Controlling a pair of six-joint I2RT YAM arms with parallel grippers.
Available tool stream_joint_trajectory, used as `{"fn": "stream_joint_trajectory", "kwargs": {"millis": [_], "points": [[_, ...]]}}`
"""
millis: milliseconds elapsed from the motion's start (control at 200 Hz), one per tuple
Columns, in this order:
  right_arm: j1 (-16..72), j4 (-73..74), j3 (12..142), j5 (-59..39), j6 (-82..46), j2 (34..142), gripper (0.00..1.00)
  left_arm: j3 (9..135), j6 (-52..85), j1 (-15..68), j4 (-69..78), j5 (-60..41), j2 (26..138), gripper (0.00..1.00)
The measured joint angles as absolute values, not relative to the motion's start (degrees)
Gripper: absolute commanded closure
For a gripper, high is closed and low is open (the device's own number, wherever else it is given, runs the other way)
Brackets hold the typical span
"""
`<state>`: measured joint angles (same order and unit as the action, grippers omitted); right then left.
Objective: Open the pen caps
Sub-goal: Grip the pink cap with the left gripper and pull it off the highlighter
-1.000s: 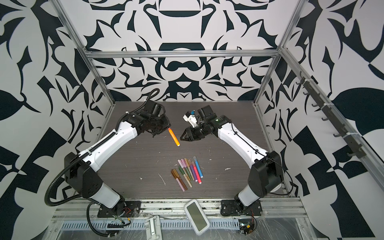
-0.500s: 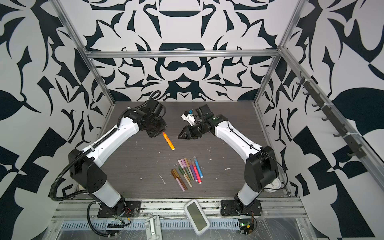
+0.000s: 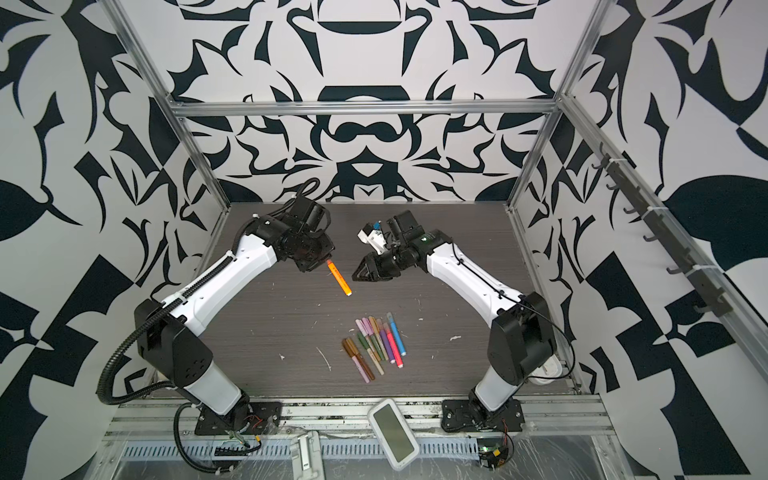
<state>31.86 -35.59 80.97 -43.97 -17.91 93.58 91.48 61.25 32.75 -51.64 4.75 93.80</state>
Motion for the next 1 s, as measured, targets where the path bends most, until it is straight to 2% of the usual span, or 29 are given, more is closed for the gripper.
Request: {"fn": "stream_joint_trajectory", "kwargs": {"millis": [355,730,795,885,1000], "points": [[32.8,-33.5,81.0,-45.7,-19.8,93.6,0.72,74.7,56.7,32.6,-33.4,-0.4,81.3,1.0],[33.8,-31.4,81.5,-48.2,-20.9,95.1,0.73,73.6,54.8,32.6,-25.1,-8.4,80.4,1.0],[34.0,-31.4,81.5,-48.4,-20.9,95.4,0.79,73.6,54.8,32.6,-24.9,-8.7,80.4,1.0],[34.3,-30.5,81.6,-49.7,-20.1,95.4,1.0,73.3,55.1,32.6,-24.8,-8.7,80.4,1.0],[34.7,-30.4,81.5,-49.0,-20.5,95.2,1.0,72.3,55.7,32.1,-24.5,-8.9,80.0,1.0]]}}
